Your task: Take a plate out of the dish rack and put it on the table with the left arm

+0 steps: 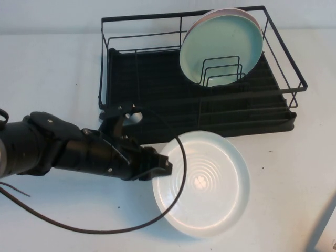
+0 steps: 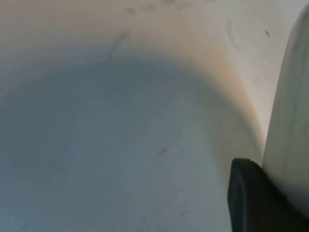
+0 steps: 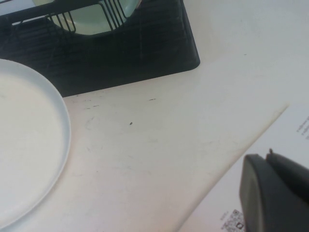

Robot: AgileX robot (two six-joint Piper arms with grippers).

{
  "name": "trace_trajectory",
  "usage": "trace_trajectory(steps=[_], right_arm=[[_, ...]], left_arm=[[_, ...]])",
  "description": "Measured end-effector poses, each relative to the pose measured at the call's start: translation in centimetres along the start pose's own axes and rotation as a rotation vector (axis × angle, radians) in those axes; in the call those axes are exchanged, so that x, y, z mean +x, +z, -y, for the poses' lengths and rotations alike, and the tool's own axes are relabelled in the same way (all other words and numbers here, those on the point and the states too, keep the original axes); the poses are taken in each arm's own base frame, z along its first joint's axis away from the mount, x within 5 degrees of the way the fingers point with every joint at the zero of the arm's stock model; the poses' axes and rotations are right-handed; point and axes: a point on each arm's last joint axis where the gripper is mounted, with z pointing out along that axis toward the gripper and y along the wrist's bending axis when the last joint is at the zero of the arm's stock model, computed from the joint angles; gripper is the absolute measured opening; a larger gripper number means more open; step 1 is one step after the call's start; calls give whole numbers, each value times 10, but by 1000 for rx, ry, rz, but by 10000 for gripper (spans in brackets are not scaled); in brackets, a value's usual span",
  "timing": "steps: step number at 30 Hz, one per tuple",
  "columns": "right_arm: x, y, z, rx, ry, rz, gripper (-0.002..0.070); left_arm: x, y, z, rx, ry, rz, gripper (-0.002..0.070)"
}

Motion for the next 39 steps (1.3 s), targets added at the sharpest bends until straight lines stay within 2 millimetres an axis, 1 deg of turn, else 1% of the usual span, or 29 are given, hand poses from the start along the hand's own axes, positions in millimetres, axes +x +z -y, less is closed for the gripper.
trace_trajectory(steps=[3,10,12,14,18,20,23,26,28,29,31,33,35,37,39], right_arm=[[0,0,0,0,0,0,-20],[0,0,0,0,0,0,-20],[0,0,0,0,0,0,-20],[0,0,0,0,0,0,-20],[0,0,0,0,0,0,-20],[0,0,0,0,0,0,-20],[0,0,0,0,0,0,-20],[0,0,0,0,0,0,-20],[0,0,0,0,0,0,-20],[0,0,0,0,0,0,-20],[0,0,0,0,0,0,-20],[0,0,0,0,0,0,-20],[0,0,0,0,0,0,-20],[0,0,0,0,0,0,-20],[0,0,0,0,0,0,-20]], left_arm=[[-3,1,-5,-44,5,43,62],[0,12,-14,-65,-28,31,62],[0,14,-18,-82,-36,34,74],[-1,15,-21,-114,-27,47,115],[-5,15,-33,-226,-9,92,270],[-6,14,-37,-264,-6,112,325],[-8,13,-41,-310,15,132,359],[-10,9,-40,-330,82,131,368],[-13,2,-35,-334,132,142,355],[-15,-5,-30,-335,162,156,332],[-21,-21,-18,-330,226,193,259],[-24,-39,-3,-313,301,222,138],[-24,-55,10,-289,363,236,64],[-23,-68,21,-266,400,248,27],[-18,-79,29,-257,407,266,11]])
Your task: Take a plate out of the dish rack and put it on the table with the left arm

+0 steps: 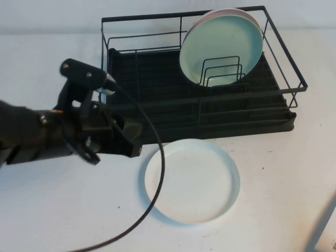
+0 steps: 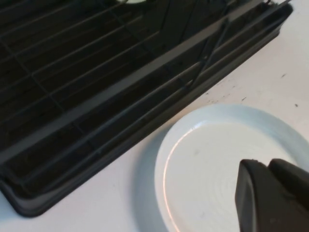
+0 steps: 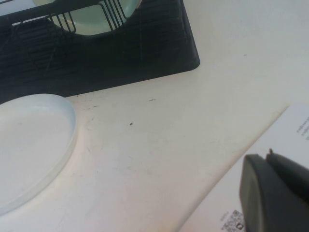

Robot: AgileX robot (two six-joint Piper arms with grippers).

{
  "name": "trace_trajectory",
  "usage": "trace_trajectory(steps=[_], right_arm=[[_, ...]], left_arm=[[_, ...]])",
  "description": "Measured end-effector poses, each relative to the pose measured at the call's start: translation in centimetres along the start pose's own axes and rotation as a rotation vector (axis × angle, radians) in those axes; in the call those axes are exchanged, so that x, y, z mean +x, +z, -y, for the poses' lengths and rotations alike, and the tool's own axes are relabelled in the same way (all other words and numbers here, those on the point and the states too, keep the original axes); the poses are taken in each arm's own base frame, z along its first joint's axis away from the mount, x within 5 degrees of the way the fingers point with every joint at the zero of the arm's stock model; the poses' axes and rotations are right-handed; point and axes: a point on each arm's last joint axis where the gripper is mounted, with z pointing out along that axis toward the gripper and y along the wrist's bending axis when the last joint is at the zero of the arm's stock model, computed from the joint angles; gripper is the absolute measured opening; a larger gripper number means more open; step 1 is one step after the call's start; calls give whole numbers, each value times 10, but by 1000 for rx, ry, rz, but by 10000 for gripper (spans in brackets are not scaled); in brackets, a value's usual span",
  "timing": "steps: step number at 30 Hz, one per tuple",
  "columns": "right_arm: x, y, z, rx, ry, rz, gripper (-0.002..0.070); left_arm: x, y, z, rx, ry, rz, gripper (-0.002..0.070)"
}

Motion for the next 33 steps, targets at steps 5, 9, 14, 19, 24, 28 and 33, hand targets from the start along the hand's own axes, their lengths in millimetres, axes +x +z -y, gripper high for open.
trace_trajectory(steps=[5,9,14,19,24,28,33], right_arm=[[0,0,0,0,0,0,-20],[0,0,0,0,0,0,-20],[0,0,0,0,0,0,-20],[0,0,0,0,0,0,-20],[0,0,0,0,0,0,-20],[0,0,0,0,0,0,-20],[0,0,0,0,0,0,-20]], left_arm=[[19,-27,10,-21,-1,20,2],[41,-46,17,-59,-13,41,1],[60,-66,30,-26,-19,54,0],[69,-77,40,39,37,23,0],[72,-93,43,0,168,17,0],[75,-108,44,-53,184,41,0],[94,-114,38,-169,31,96,0]])
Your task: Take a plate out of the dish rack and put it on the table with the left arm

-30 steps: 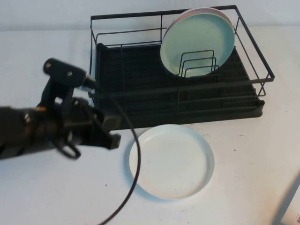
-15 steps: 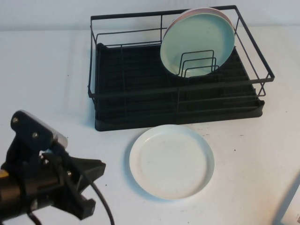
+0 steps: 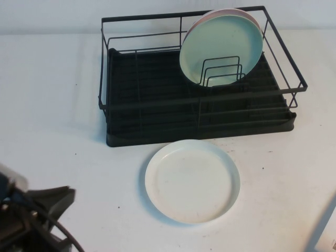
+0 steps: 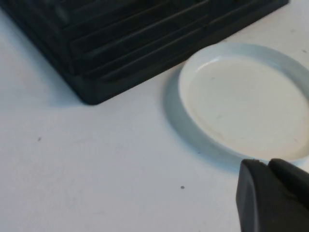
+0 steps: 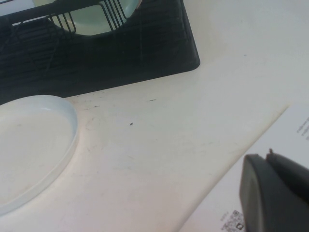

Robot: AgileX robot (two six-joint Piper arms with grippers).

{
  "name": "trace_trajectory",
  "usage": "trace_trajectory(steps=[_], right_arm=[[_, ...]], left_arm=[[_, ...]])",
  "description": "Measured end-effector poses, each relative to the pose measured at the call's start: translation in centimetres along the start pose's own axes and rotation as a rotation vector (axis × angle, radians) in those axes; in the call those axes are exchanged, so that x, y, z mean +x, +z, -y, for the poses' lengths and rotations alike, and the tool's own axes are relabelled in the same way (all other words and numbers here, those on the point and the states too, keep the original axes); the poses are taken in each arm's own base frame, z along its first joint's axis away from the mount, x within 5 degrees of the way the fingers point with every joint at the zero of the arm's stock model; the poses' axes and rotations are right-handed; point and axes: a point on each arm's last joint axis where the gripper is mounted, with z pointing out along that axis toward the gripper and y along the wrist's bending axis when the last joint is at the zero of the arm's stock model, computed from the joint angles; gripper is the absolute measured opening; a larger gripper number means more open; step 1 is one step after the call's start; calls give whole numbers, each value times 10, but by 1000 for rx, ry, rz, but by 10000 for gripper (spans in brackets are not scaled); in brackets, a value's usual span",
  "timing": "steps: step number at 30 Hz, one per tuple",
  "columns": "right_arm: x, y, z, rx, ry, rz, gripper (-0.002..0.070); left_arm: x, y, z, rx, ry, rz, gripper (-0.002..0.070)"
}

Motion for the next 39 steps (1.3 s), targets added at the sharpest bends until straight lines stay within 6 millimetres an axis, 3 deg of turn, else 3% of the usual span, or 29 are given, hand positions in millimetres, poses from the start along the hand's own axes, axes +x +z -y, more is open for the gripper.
trace_trajectory(steps=[5,12,15,20,26,34,39], right_arm=[[0,0,0,0,0,0,-20],[0,0,0,0,0,0,-20],[0,0,0,0,0,0,-20],[0,0,0,0,0,0,-20],[0,0,0,0,0,0,-20],[0,0,0,0,0,0,-20],[0,0,0,0,0,0,-20]], left_arm=[[39,-3,-6,-129,-221,39,0],[93,-11,-5,-233,-260,177,0],[107,-15,-8,-304,-283,220,0],[111,-26,-12,-434,-323,287,0],[122,-32,-13,-523,-352,245,0],[125,-33,-11,-542,-173,179,0],[124,-32,-11,-540,-161,176,-1]])
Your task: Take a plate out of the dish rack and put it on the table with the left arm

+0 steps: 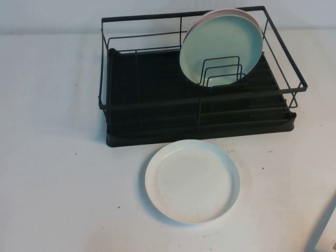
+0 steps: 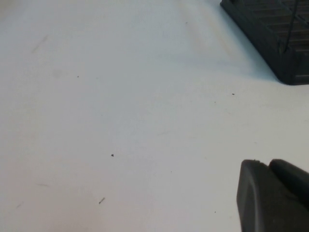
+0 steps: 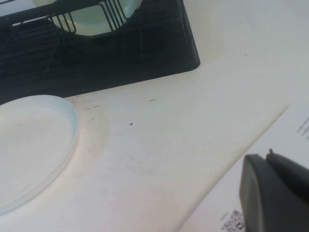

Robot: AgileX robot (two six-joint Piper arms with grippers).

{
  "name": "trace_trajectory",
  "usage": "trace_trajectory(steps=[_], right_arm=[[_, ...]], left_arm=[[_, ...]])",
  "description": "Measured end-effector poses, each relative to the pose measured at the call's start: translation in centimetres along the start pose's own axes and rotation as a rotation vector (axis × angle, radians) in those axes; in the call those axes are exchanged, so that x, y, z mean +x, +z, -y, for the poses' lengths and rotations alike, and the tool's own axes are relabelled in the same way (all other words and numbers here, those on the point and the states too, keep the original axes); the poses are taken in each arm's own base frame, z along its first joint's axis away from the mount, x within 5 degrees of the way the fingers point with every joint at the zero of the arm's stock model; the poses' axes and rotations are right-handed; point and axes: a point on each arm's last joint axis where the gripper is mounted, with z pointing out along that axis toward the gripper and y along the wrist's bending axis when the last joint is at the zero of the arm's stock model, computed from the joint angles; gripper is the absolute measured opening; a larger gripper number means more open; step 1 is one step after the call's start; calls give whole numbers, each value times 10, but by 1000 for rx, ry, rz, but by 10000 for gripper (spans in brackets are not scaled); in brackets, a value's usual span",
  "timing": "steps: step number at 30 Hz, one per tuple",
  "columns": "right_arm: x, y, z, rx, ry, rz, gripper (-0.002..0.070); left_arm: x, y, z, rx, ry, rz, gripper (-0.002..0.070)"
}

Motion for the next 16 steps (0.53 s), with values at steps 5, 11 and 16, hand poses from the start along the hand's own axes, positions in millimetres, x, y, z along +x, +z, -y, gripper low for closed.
trace_trajectory(steps=[5,11,16], right_arm=[[0,0,0,0,0,0,-20],[0,0,0,0,0,0,-20],[0,0,0,0,0,0,-20]], left_arm=[[0,0,0,4,-14,1,-1],[0,0,1,20,-9,2,-1],[0,0,4,63,1,7,-1]])
